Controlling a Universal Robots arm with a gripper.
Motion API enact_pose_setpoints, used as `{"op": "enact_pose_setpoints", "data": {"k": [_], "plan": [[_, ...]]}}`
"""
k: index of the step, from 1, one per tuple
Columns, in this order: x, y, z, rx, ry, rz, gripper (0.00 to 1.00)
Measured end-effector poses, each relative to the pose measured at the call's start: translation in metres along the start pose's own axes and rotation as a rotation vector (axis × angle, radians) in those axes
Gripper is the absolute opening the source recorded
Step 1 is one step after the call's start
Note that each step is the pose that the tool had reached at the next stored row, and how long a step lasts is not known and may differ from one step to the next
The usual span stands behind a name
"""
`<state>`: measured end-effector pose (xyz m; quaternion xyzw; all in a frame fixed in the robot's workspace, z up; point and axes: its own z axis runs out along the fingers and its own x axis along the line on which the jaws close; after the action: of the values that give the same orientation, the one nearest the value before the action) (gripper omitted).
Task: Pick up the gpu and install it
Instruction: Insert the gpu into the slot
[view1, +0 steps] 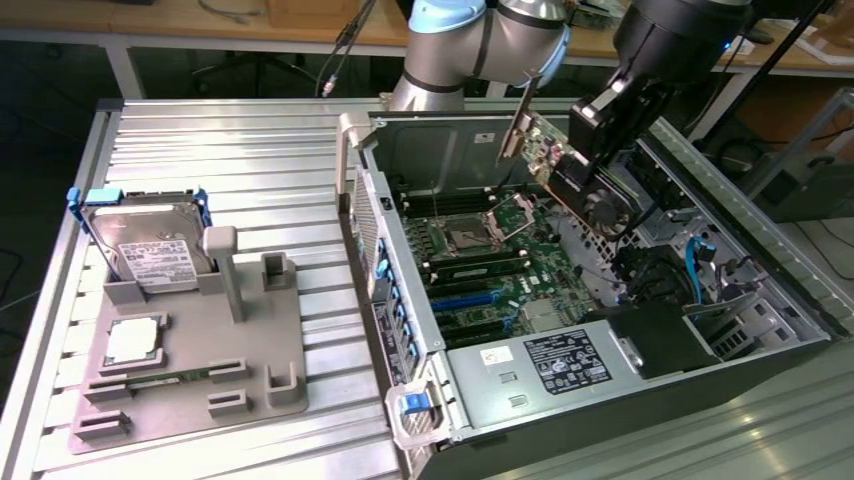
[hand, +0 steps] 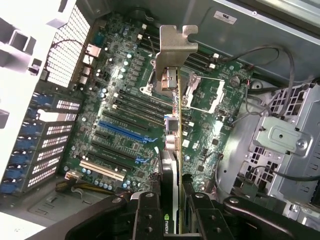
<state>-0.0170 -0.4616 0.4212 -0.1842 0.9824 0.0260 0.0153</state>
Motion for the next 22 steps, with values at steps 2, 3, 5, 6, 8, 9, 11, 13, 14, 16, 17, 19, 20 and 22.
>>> {"op": "enact_pose_setpoints", "data": {"k": [2, 3, 5, 6, 8, 9, 11, 13, 14, 16, 17, 19, 20, 22], "plan": [[0.0, 0.0, 0.0, -0.0003, 0.0003, -0.008, 0.27], [0.0, 0.0, 0.0, -0.0005, 0.0005, -0.012, 0.27], [0.0, 0.0, 0.0, -0.0008, 0.0009, -0.019, 0.27], [0.0, 0.0, 0.0, -0.0009, 0.0011, -0.024, 0.27], [0.0, 0.0, 0.0, -0.0012, 0.0015, -0.032, 0.27], [0.0, 0.0, 0.0, -0.0014, 0.0018, -0.037, 0.27], [0.0, 0.0, 0.0, -0.0017, 0.0021, -0.045, 0.27], [0.0, 0.0, 0.0, -0.002, 0.0024, -0.052, 0.27], [0.0, 0.0, 0.0, -0.0022, 0.0025, -0.055, 0.27], [0.0, 0.0, 0.0, -0.0025, 0.0029, -0.062, 0.27], [0.0, 0.0, 0.0, -0.0026, 0.003, -0.065, 0.27], [0.0, 0.0, 0.0, -0.0028, 0.0033, -0.072, 0.27], [0.0, 0.0, 0.0, -0.003, 0.0035, -0.076, 0.27], [0.0, 0.0, 0.0, -0.0033, 0.0038, -0.084, 0.27]]}}
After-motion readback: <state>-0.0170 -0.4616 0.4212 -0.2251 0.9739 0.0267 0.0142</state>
